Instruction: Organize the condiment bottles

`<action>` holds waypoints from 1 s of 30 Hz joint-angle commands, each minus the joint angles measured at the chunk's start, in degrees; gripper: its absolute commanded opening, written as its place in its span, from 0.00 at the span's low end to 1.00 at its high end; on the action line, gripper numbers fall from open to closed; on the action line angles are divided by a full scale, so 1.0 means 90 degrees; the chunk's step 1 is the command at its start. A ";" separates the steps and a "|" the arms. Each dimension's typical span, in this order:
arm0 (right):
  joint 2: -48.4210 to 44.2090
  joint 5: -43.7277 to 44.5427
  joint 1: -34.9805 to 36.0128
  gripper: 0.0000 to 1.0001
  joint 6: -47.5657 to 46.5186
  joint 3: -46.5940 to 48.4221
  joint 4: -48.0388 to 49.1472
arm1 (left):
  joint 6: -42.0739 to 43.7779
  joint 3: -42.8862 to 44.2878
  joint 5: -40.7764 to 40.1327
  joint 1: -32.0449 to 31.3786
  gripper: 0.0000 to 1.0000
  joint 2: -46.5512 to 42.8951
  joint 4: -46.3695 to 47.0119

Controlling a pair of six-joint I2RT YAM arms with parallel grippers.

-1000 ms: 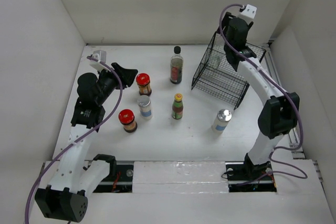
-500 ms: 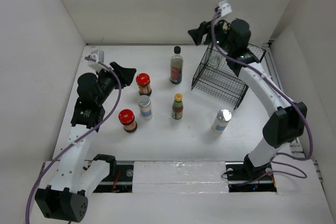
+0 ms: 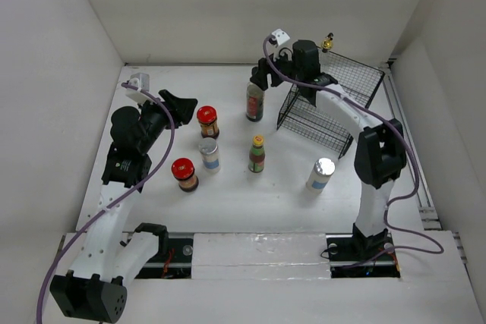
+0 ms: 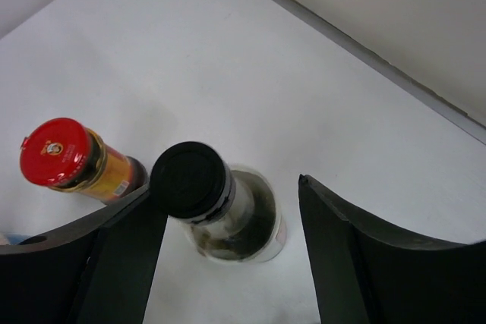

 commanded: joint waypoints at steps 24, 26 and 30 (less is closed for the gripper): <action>-0.2911 0.1058 -0.0440 0.15 0.1997 -0.0043 0.2707 | -0.0030 0.0008 0.0173 -0.0009 0.53 -0.0124 0.0270; -0.3204 0.1320 -0.0839 0.15 0.2076 0.0152 0.2329 | -0.0030 0.0008 0.0173 -0.0009 0.53 -0.0192 0.0270; -0.3487 0.1604 -0.1678 0.15 0.2397 0.0524 0.1741 | -0.0030 0.0008 0.0173 -0.0009 0.53 -0.0251 0.0270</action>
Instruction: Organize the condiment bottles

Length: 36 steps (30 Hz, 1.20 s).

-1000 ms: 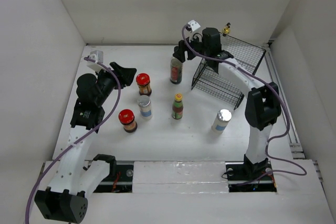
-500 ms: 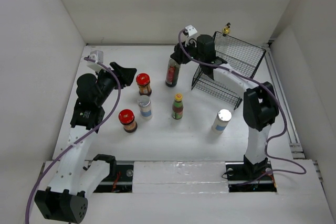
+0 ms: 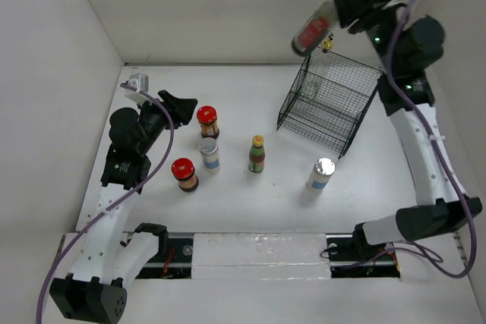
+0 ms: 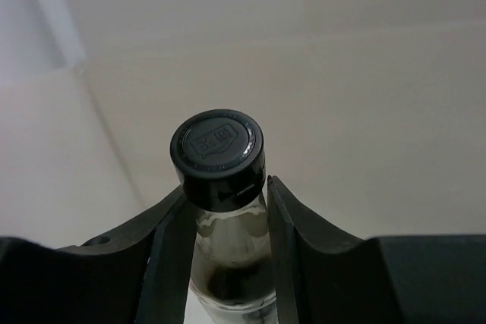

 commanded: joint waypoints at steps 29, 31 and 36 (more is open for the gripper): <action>0.0706 0.0388 -0.2667 0.12 0.0263 0.0381 0.0116 | -0.0018 0.0008 0.0232 -0.0009 0.53 -0.0063 0.0377; 0.0706 0.0602 -0.2608 0.11 0.0165 0.0303 0.0175 | -0.0018 0.0008 0.0232 -0.0009 0.53 -0.0063 0.0377; 0.0482 0.1139 -0.2414 0.11 -0.0167 -0.0417 0.0535 | -0.0018 0.0008 0.0232 -0.0009 0.53 -0.0005 0.0377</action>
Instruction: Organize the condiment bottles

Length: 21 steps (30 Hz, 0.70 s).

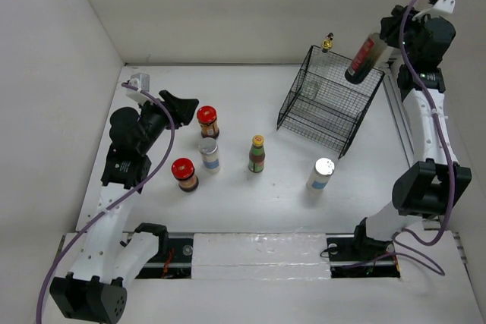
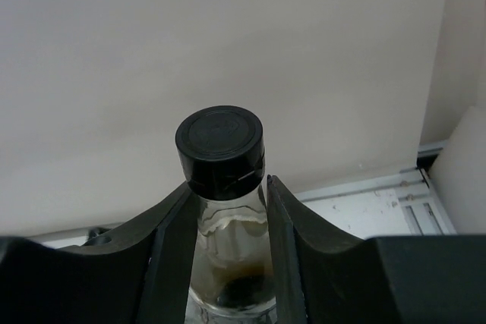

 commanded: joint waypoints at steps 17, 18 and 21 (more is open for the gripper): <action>-0.0936 0.1966 0.0937 0.09 -0.1078 -0.2234 0.2285 | -0.0018 0.0008 0.0098 -0.0009 0.53 0.0059 0.0322; -0.0869 0.2063 0.1005 0.11 -0.1078 -0.2312 0.2285 | -0.0018 0.0008 0.0098 -0.0009 0.53 0.0059 0.0322; -0.0868 0.2240 0.1064 0.12 -0.1078 -0.2595 0.2353 | -0.0018 -0.0050 0.0157 -0.0009 0.53 0.0059 0.0322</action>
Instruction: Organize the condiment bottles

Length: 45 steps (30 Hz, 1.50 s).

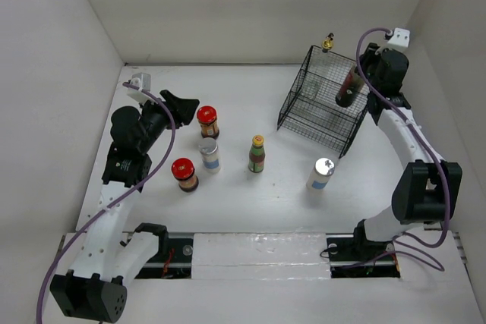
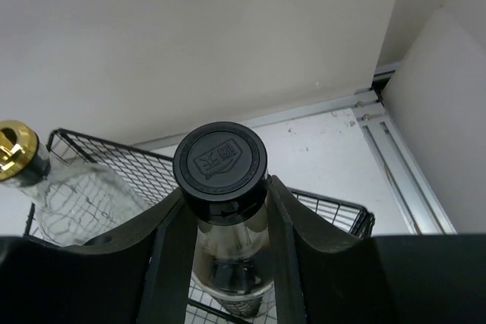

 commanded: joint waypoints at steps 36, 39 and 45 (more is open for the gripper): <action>-0.2005 0.0334 0.1332 0.75 0.0953 -0.0441 -0.0342 | -0.0135 -0.0046 0.0252 -0.0009 0.53 0.0026 0.0383; -0.2581 0.0245 0.1879 0.78 0.1489 -0.1153 -0.0869 | -0.0135 -0.0046 0.0184 -0.0009 0.53 -0.0052 0.0383; -0.3588 0.1053 0.3099 0.86 0.1619 -0.1673 -0.3620 | -0.0135 -0.0046 -0.0012 -0.0009 0.54 -0.0112 0.0265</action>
